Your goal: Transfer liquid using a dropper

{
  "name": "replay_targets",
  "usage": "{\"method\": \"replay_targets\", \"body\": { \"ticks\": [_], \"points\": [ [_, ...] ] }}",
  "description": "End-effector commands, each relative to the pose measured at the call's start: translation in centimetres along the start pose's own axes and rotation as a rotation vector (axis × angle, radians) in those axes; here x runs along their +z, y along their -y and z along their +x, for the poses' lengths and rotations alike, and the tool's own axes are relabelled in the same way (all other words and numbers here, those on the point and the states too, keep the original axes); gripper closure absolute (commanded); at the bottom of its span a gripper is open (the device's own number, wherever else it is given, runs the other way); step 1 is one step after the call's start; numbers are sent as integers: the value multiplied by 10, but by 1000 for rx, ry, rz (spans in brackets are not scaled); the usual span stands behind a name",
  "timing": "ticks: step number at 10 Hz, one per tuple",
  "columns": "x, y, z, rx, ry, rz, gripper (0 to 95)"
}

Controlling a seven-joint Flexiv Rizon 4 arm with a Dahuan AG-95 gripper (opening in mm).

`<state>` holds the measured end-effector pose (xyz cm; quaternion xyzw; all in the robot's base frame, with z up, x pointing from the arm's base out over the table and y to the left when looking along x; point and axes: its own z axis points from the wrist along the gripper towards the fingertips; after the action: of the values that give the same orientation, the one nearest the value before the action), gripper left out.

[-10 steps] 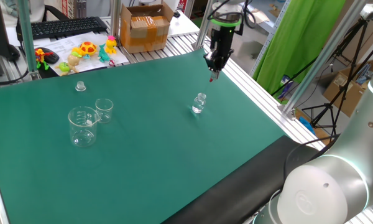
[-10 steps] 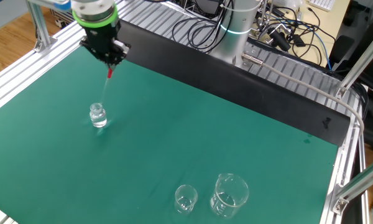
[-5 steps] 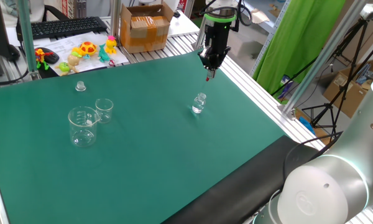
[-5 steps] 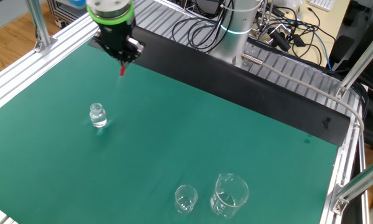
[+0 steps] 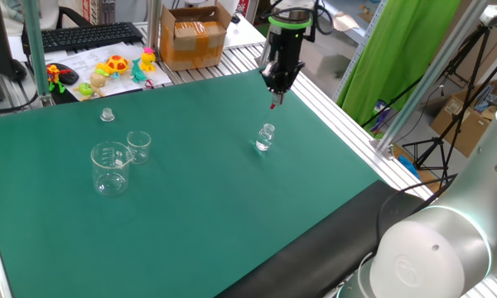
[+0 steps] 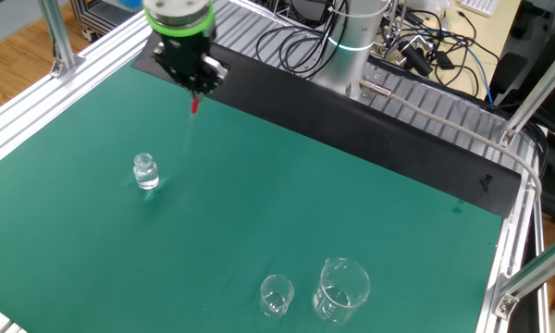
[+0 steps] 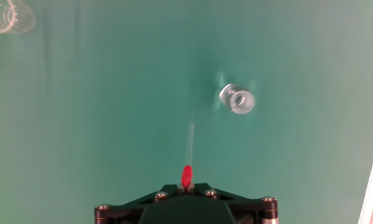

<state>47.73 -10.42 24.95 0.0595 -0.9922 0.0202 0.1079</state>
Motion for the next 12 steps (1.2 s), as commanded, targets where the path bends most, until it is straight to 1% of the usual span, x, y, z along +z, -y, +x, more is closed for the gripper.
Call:
{"method": "replay_targets", "body": {
  "ticks": [1,3,4,5,6,7,8,9,11,12],
  "points": [
    [4,-12,3,11,-11,-3,950],
    [4,-12,3,12,-9,-3,950],
    [4,-12,3,-13,-8,-3,950],
    [4,-12,3,-37,1,-3,950],
    [4,-12,3,-66,19,-8,950],
    [4,-12,3,-90,35,-20,950],
    [4,-12,3,-117,59,-55,950],
    [4,-12,3,-125,77,-70,950],
    [4,-12,3,-134,100,-69,950],
    [4,-12,3,-136,130,-86,950]
  ]
}}
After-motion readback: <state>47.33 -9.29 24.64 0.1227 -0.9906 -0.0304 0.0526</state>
